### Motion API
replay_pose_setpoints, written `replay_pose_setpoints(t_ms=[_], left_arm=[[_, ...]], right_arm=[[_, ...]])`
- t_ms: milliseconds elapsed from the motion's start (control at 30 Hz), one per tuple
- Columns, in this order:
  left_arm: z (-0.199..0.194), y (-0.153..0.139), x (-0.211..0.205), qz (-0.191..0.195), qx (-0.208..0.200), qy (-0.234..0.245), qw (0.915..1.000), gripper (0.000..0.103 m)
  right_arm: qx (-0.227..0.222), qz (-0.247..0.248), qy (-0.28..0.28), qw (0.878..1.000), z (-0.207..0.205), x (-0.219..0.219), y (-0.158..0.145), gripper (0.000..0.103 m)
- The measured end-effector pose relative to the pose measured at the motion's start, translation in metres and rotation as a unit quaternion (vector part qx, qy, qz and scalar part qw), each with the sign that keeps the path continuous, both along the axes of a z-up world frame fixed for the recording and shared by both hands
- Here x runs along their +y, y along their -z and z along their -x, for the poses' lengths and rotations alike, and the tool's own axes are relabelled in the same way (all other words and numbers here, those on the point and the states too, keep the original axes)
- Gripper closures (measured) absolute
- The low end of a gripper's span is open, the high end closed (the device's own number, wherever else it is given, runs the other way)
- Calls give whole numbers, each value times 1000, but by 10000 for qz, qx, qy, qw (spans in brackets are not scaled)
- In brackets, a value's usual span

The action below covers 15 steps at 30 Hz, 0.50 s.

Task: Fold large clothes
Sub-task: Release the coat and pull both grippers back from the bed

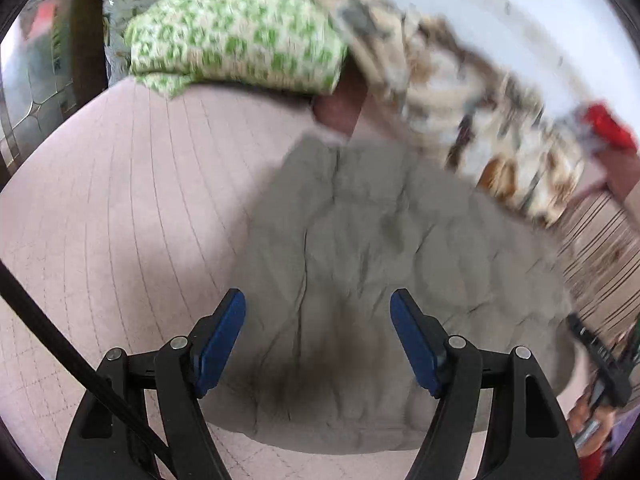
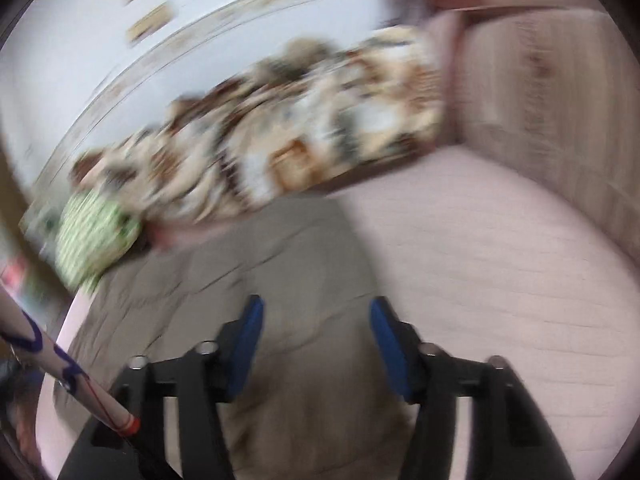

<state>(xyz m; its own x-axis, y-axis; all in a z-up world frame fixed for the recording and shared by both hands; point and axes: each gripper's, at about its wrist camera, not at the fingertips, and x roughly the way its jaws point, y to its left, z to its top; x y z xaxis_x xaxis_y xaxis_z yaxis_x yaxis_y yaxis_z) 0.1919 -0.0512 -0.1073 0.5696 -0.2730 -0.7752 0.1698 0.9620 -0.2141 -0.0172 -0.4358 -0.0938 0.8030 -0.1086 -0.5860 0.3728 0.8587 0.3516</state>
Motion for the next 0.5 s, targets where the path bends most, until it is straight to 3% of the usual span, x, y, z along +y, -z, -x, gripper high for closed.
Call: replay_pose_setpoints(t_ms=[100,233,333,433,500], left_arm=[[-11,25,-10,-633,160,-128,9978,27],[-4,15,-14,-860,-199,-124,9960,26],[13,-5,-17,-1021,-763,-241,9916,26],[41,-38,-16,-1114,-1549,-558,9800,26],[61,-60,-12,-1074,-1989,-728,9714,15]], right_arm=[[295,62,-227,9993,-18,18,17,56],[670,80,221,9975,-41,2,48,65],[607,19,598,9964,-39,-13,45,64],[489,155,968,9940,-29,-14,31,62],[412,292,1101,9926,-17,-10,21,57]])
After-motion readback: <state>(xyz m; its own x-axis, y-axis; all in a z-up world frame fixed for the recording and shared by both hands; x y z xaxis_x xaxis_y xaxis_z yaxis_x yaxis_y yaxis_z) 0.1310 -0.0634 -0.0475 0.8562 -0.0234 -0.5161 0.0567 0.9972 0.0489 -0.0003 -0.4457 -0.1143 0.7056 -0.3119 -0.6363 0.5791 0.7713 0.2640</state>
